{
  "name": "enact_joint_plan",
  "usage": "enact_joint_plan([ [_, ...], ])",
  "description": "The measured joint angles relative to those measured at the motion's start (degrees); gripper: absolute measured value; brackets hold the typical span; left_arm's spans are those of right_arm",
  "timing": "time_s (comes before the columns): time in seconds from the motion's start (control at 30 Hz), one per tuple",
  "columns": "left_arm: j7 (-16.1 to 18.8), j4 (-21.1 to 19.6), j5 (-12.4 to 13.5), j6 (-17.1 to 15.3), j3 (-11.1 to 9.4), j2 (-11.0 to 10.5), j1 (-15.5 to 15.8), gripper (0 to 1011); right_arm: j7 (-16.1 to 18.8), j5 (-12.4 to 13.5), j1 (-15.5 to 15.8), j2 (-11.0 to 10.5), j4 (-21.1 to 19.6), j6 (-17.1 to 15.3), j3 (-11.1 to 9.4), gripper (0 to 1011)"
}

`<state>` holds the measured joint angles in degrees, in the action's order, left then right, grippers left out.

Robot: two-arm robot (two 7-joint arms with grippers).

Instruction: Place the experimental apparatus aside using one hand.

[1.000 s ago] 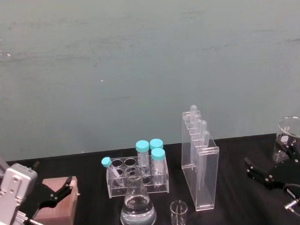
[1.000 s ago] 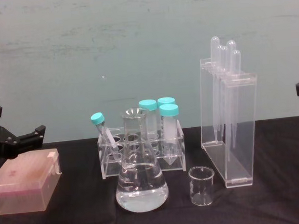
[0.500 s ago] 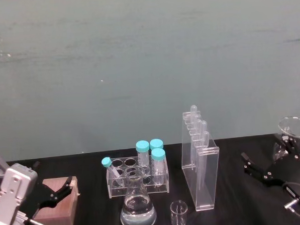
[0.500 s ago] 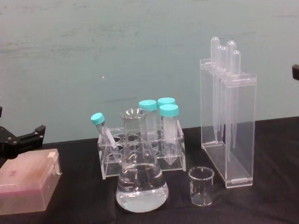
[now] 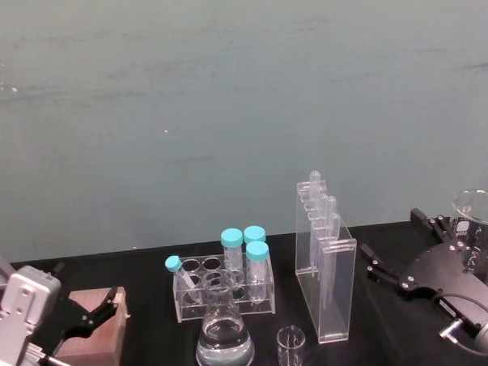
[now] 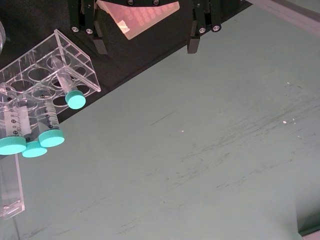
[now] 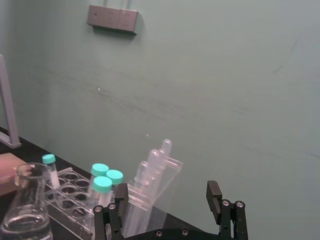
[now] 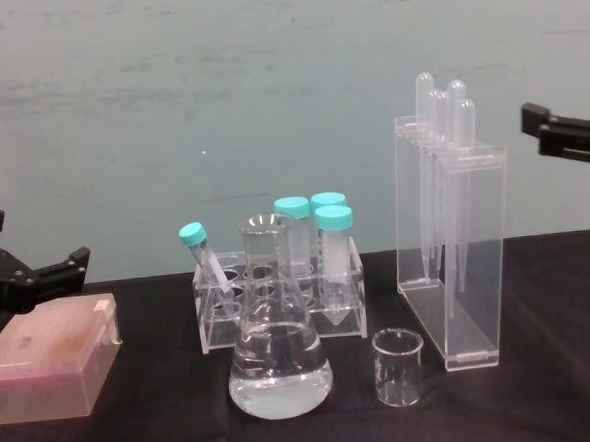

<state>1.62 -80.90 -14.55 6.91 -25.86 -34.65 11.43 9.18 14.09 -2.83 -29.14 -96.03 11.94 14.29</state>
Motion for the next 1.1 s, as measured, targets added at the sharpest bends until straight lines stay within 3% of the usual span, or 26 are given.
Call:
enact_joint_plan([
  [0.37, 0.00, 0.00, 0.00, 0.00, 0.00, 0.00, 0.00, 1000, 2.08, -0.41, -2.29, 2.93, 1.36, -1.61, 0.66, 1000],
  [0.63, 0.00, 0.00, 0.00, 0.00, 0.00, 0.00, 0.00, 1000, 2.04, -0.06, -4.09, 7.00, 2.11, -5.23, 0.85, 1000],
  [1.1, 0.00, 0.00, 0.00, 0.00, 0.00, 0.00, 0.00, 1000, -0.92, -1.43, -1.12, 11.51, -2.28, -8.29, -0.05, 1000],
])
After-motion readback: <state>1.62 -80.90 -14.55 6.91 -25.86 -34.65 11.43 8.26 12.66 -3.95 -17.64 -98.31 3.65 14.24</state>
